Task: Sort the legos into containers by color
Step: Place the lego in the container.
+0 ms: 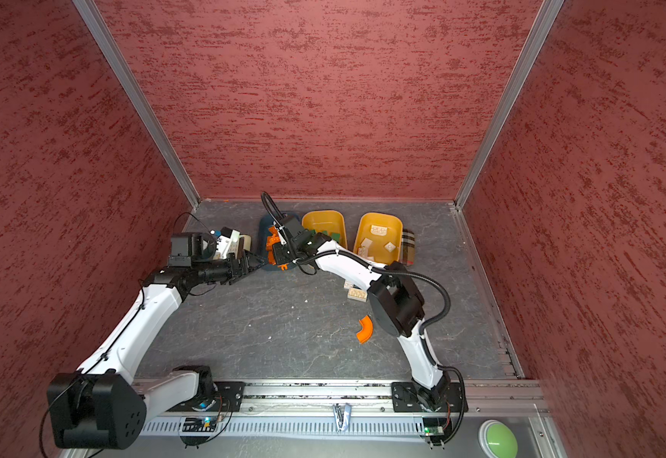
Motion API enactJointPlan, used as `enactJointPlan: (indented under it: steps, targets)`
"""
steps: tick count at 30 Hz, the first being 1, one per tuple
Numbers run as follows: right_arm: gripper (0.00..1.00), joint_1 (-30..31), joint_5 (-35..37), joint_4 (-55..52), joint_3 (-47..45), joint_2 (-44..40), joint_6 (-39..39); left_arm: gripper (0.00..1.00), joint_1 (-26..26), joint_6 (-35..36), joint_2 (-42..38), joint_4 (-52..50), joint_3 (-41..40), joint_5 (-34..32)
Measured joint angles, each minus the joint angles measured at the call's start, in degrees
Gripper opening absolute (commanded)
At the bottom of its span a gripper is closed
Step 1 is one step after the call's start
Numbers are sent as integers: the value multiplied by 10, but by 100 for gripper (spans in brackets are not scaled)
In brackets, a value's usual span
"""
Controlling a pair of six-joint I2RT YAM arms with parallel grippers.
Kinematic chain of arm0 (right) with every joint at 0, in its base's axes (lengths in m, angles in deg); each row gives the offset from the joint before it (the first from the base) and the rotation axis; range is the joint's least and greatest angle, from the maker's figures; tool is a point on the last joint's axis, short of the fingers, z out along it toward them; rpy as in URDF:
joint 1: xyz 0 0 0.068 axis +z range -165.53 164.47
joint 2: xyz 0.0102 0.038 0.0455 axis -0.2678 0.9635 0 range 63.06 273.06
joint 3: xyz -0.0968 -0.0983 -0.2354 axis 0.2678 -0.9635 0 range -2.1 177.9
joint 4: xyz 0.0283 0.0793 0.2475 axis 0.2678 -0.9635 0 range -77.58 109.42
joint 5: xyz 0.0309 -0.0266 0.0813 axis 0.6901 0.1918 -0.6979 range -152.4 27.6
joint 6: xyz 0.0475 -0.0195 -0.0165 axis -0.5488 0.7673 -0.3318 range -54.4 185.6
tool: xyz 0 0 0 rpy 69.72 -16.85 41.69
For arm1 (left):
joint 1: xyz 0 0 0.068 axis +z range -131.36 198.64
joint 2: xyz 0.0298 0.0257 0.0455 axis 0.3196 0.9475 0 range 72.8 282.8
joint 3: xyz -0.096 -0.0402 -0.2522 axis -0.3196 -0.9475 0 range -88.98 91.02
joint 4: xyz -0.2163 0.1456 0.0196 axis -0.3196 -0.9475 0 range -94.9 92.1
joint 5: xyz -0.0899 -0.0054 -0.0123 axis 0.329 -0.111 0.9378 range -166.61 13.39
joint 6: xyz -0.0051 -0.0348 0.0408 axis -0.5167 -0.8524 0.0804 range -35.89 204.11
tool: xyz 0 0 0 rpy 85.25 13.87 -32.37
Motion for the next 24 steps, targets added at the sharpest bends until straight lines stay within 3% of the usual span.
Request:
enactJointPlan:
  steps: [4,10,14,18,24]
  targets:
    - [24,-11,-4,-1,95,78,0,99,4,2,-3,-3,-3,0]
    - [62,-22,0,-30,235,177,7,99,8,2,-3,-3,-5,2]
    - [69,-22,2,-54,245,179,13,99,9,5,-3,-3,-5,3]
    - [71,-22,7,-57,160,118,19,99,9,3,-3,3,-9,6]
    - [75,-21,16,-51,-78,-84,25,99,3,-2,9,20,-12,11]
